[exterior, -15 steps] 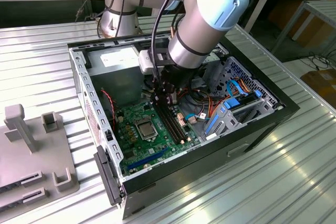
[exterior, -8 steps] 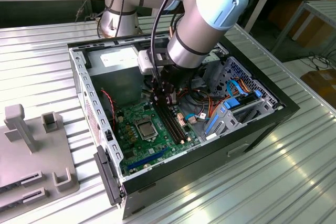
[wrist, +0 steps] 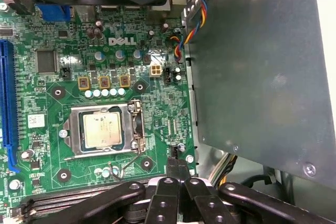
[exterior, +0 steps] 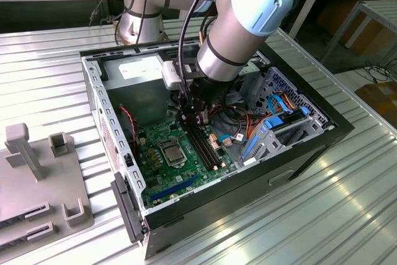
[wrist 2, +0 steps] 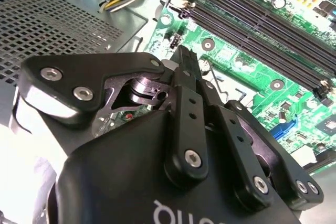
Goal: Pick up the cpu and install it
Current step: 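Install the first cpu locking lever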
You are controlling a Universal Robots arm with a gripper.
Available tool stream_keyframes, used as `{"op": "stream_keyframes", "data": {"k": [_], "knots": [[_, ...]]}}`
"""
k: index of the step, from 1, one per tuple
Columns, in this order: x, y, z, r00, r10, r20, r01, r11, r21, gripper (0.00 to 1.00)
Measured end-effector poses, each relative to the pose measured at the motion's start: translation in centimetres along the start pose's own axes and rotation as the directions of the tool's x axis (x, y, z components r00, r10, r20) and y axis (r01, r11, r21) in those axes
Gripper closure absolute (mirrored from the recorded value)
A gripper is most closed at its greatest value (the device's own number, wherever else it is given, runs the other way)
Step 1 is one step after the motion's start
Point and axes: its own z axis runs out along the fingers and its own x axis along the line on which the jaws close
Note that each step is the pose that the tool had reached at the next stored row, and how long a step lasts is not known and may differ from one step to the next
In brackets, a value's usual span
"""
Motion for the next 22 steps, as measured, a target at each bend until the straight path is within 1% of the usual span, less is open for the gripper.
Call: {"op": "stream_keyframes", "data": {"k": [1,3,6,8,9,10,11,12,13,14,15,16,17,18,19,20,21,22], "knots": [[0.12,-0.01,-0.02,1.0,0.0,-0.0001,0.0,1.0,-0.0001,0.89],[0.63,-0.04,-0.12,1.0,-0.001,-0.0001,0.001,1.0,-0.0001,0.89],[0.98,-0.05,-0.2,1.0,-0.001,-0.0004,0.001,1.0,-0.0003,0.89],[0.96,0.03,-0.36,0.9999,-0.007,-0.0073,0.007,1.0,-0.0008,0.89],[0.96,0.1,-0.42,0.9999,-0.01,-0.0139,0.01,1.0,-0.001,0.89],[0.95,0.19,-0.5,0.9995,-0.013,-0.0275,0.013,0.9999,-0.0005,0.89],[0.94,0.24,-0.55,0.9992,-0.014,-0.0385,0.014,0.9999,0.0001,0.89],[0.93,0.34,-0.64,0.9982,-0.015,-0.0575,0.015,0.9999,0.0013,0.89],[0.93,0.4,-0.67,0.9976,-0.015,-0.0674,0.016,0.9999,0.0023,0.89],[0.93,0.49,-0.67,0.997,-0.016,-0.0761,0.017,0.9998,0.0074,0.89],[0.94,0.54,-0.67,0.9967,-0.017,-0.0794,0.019,0.9997,0.0164,0.89],[0.94,0.6,-0.66,0.9962,-0.018,-0.0853,0.021,0.9992,0.034,0.89],[0.94,0.67,-0.65,0.9956,-0.019,-0.0921,0.024,0.9983,0.0535,0.89],[0.95,0.72,-0.65,0.995,-0.021,-0.0973,0.028,0.9967,0.0757,0.89],[0.96,0.77,-0.65,0.9949,-0.022,-0.0985,0.031,0.9952,0.093,0.89],[0.96,0.83,-0.62,0.9949,-0.023,-0.0983,0.034,0.9936,0.1082,0.89],[0.97,0.95,-0.6,0.9949,-0.024,-0.0982,0.035,0.9931,0.1122,0.89],[0.97,0.98,-0.6,0.9949,-0.024,-0.0983,0.035,0.993,0.1126,0.89]]}}
